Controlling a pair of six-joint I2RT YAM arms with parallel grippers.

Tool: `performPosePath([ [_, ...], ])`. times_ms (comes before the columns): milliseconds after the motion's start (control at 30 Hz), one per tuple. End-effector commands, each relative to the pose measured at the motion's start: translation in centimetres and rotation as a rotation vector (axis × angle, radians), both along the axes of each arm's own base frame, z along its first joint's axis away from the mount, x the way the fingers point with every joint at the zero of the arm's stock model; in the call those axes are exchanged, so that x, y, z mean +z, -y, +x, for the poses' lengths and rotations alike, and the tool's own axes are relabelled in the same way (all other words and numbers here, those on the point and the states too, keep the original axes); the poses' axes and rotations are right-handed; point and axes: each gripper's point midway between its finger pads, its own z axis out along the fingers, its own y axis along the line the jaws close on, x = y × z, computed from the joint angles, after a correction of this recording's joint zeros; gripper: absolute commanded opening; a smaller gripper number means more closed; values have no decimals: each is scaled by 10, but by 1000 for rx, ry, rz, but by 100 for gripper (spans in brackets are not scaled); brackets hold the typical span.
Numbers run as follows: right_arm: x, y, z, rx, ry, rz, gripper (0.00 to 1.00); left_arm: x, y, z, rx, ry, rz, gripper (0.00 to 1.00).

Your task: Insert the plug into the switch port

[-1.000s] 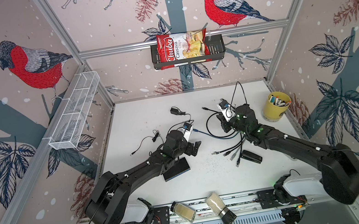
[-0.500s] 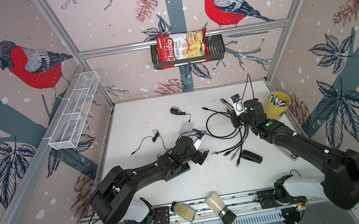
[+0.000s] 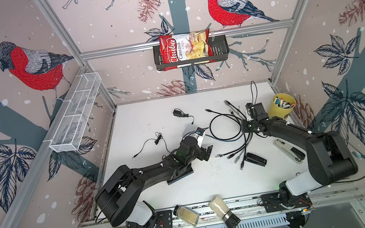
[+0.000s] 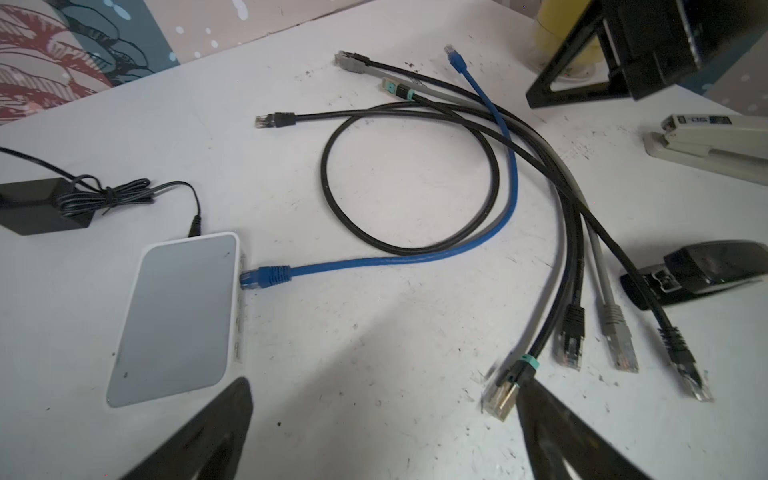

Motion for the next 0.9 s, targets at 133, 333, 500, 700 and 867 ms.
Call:
performPosePath([
  [133, -27, 6, -10, -47, -81, -3, 9, 35, -23, 14, 171, 128, -157, 98],
  [333, -43, 6, -12, -47, -120, -3, 11, 41, -27, 11, 171, 151, -177, 98],
  [500, -48, 2, -14, -32, -128, 13, 16, 40, -28, 10, 169, 144, -169, 98],
  [700, -50, 0, -14, -20, -136, 19, 16, 39, -28, 9, 165, 145, -163, 98],
  [867, -55, -3, -15, -15, -152, 29, 7, 34, -25, 8, 149, 129, -139, 98],
])
